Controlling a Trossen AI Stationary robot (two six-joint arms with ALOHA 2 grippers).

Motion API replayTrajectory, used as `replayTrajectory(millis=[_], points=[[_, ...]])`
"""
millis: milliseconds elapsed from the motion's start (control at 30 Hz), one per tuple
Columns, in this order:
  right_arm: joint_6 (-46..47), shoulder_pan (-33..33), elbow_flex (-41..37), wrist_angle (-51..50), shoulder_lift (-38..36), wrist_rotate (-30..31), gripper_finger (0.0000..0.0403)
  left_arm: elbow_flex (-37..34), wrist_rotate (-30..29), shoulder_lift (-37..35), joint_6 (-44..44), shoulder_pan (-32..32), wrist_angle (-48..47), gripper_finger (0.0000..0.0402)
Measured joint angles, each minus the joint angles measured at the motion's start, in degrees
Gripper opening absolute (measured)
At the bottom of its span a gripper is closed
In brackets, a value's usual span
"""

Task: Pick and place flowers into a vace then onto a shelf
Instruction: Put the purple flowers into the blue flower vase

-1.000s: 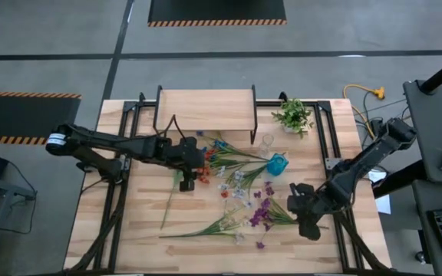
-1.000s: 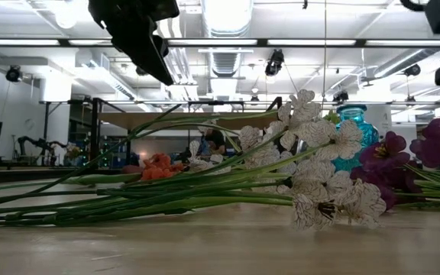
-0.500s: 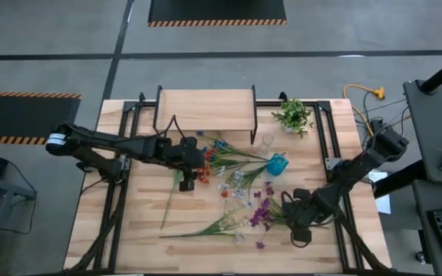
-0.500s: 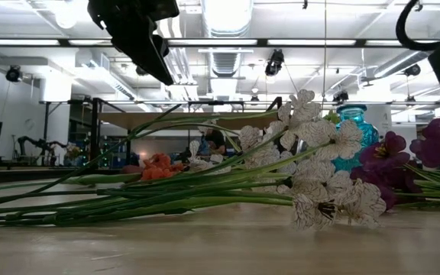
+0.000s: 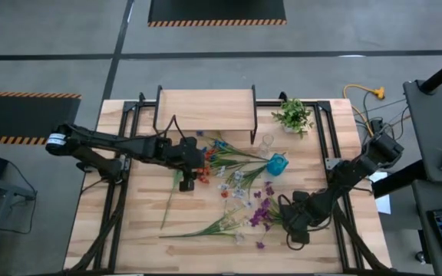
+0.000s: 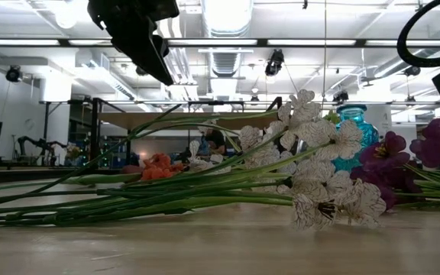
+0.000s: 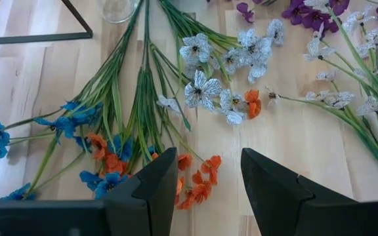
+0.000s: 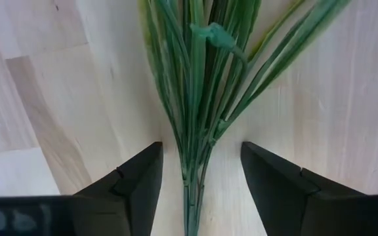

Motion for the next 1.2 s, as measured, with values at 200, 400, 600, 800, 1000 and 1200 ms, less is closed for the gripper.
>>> replayTrajectory(millis=[200,400,600,800,1000,1200], points=[[0.1,0.0,-0.2,-0.1,-0.4,0.2,0.0169,0.0,0.0,0.0,-1.3,0.0,-0.8,0.0153],[0.1,-0.1,-0.4,-1.2,-1.7,0.7,0.0083,0.0,0.0,0.0,-1.0,0.0,-2.0,0.0153],[0.0,-0.1,-0.4,-1.3,-1.8,0.5,0.0017,0.0,0.0,0.0,-1.1,0.0,-3.1,0.0153],[-0.2,0.1,-0.4,-1.3,-3.2,-0.7,0.0014,0.0,0.0,0.0,-1.1,0.1,-3.5,0.0153],[-1.4,0.0,1.5,-1.8,-8.4,3.1,0.0013,0.0,0.0,0.0,-1.1,0.1,-3.4,0.0153],[-6.1,0.2,3.5,-2.2,-15.8,12.6,0.0013,0.0,0.0,0.0,-1.1,0.1,-3.4,0.0153]])
